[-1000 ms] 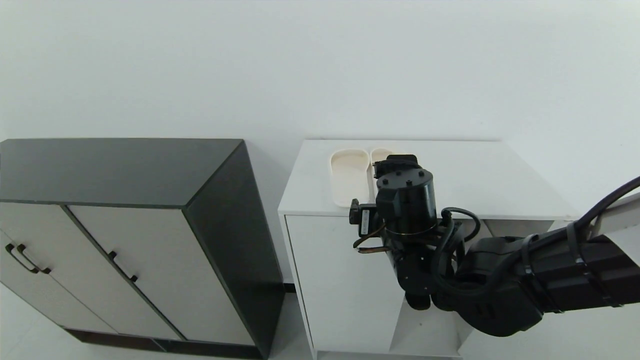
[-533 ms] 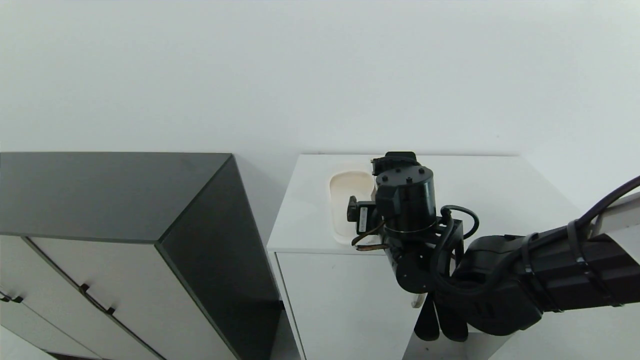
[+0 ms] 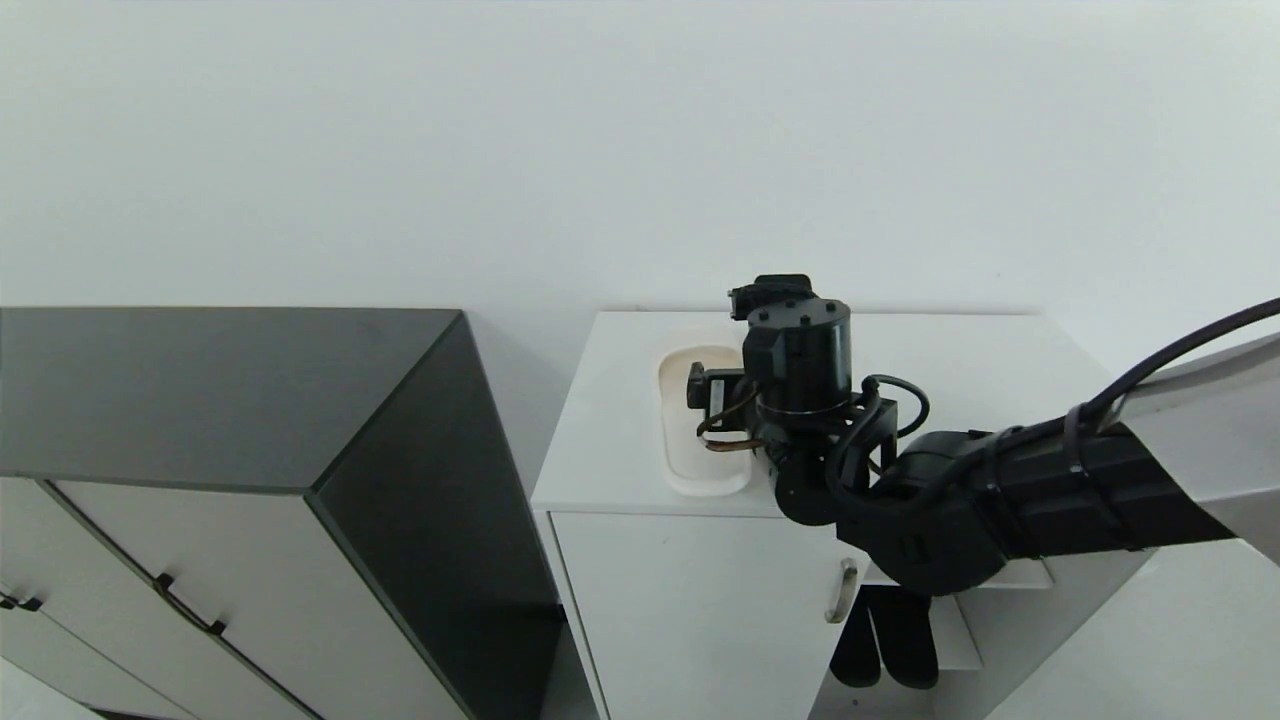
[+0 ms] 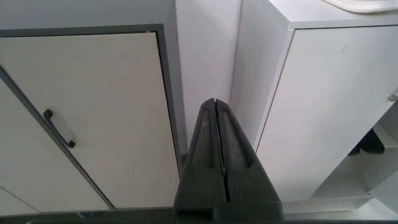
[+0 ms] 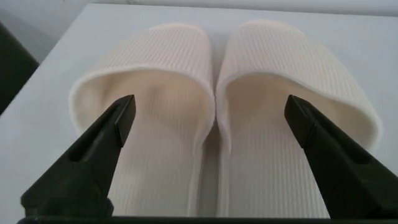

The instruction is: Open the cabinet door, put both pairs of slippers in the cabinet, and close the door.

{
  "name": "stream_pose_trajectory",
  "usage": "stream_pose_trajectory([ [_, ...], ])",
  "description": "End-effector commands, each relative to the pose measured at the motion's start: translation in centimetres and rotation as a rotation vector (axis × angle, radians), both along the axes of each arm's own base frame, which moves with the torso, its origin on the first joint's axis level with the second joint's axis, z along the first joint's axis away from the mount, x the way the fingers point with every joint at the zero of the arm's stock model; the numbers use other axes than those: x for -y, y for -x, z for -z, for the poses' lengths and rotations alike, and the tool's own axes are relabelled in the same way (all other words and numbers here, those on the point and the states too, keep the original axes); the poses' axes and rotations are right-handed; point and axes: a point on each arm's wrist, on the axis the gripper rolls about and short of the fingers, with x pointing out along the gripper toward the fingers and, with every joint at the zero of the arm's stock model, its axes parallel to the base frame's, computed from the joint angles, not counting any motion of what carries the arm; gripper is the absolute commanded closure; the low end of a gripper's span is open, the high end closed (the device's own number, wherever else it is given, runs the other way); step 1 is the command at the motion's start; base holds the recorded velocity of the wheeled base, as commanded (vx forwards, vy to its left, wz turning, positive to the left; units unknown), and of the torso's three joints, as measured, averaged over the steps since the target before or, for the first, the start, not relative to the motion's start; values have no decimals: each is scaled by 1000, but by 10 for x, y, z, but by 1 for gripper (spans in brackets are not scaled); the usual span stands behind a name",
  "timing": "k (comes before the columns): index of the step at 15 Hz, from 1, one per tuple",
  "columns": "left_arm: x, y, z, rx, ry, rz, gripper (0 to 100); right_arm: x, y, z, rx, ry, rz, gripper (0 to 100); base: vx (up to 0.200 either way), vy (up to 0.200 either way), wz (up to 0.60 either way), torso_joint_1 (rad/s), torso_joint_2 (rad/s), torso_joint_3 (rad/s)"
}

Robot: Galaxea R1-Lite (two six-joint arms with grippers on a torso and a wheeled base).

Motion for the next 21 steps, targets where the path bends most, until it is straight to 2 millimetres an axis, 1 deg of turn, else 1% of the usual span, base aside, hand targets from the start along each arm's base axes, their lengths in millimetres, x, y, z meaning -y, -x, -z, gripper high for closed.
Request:
stream_pose_trajectory([
  [1, 0, 0, 0, 0, 1, 0, 100, -1, -20, 13, -9, 23, 24, 0, 0, 0, 0, 0, 0, 0],
  [3, 0, 0, 0, 0, 1, 0, 100, -4, -30, 12, 6, 31, 29, 0, 0, 0, 0, 0, 0, 0],
  [5, 0, 0, 0, 0, 2, 0, 100, -8, -34, 9, 22, 46, 26, 0, 0, 0, 0, 0, 0, 0],
  [7, 0, 0, 0, 0, 2, 0, 100, -12, -38, 10, 29, 60, 24, 0, 0, 0, 0, 0, 0, 0],
  [8, 0, 0, 0, 0, 2, 0, 100, -13, -39, 13, 25, 64, 24, 100, 0, 0, 0, 0, 0, 0],
  [10, 0, 0, 0, 0, 2, 0, 100, -14, -41, 16, 21, 68, 25, 100, 0, 0, 0, 0, 0, 0],
  [13, 0, 0, 0, 0, 2, 0, 100, -12, -41, 11, 31, 57, 30, 100, 0, 0, 0, 0, 0, 0],
  [14, 0, 0, 0, 0, 2, 0, 100, -10, -35, -2, 50, 38, 28, 100, 0, 0, 0, 0, 0, 0],
  [16, 0, 0, 0, 0, 2, 0, 100, -6, -20, -19, 69, 18, 12, 100, 0, 0, 0, 0, 0, 0],
  [17, 0, 0, 0, 0, 2, 0, 100, -2, -8, -29, 76, 13, -1, 100, 0, 0, 0, 0, 0, 0],
  [18, 0, 0, 0, 0, 2, 0, 100, 1, 2, -34, 77, 11, -14, 100, 0, 0, 0, 0, 0, 0],
  [20, 0, 0, 0, 0, 2, 0, 100, 11, 25, -38, 64, 23, -39, 100, 0, 0, 0, 0, 0, 0],
  [21, 0, 0, 0, 0, 2, 0, 100, 13, 32, -37, 55, 26, -49, 100, 0, 0, 0, 0, 0, 0],
])
